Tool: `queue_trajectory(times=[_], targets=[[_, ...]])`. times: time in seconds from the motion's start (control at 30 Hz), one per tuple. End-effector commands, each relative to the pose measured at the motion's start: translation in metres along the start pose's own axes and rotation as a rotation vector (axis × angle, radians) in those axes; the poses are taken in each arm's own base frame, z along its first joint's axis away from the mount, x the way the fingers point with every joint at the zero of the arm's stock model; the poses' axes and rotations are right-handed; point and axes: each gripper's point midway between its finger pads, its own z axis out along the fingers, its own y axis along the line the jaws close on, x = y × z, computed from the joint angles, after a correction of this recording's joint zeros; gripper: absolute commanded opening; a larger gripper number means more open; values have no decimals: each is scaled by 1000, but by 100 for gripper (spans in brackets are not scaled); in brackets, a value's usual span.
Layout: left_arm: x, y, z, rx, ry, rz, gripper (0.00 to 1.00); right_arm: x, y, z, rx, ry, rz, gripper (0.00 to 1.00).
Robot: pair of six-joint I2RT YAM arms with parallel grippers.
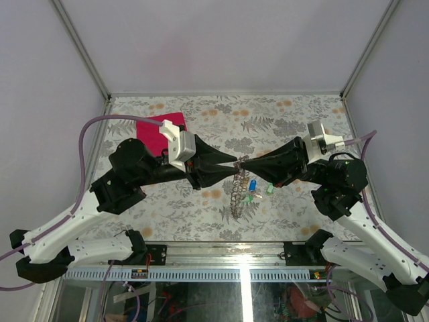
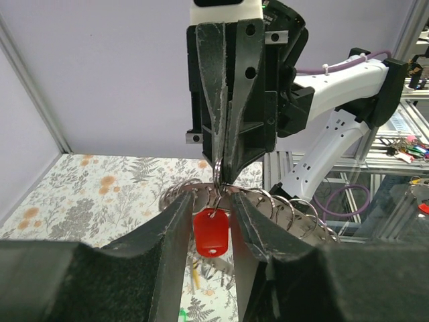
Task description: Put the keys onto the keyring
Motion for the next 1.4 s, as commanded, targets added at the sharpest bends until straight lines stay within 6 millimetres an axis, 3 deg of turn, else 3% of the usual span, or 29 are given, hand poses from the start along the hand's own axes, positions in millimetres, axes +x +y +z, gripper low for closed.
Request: queue_trajectory(times=[0.0, 0.9, 1.17, 1.37], targets=[[-19, -11, 3, 64, -74, 18, 31, -34, 15, 6, -52, -69, -93, 0], [-2, -6, 7, 42, -34, 2, 23, -39, 18, 4, -49, -89, -111, 0], [-2, -6, 7, 46, -29, 2, 29, -42, 17, 3, -34, -97, -122, 0], [-3, -7, 6, 48, -31, 3, 26, -41, 17, 3, -34, -93, -120, 0]])
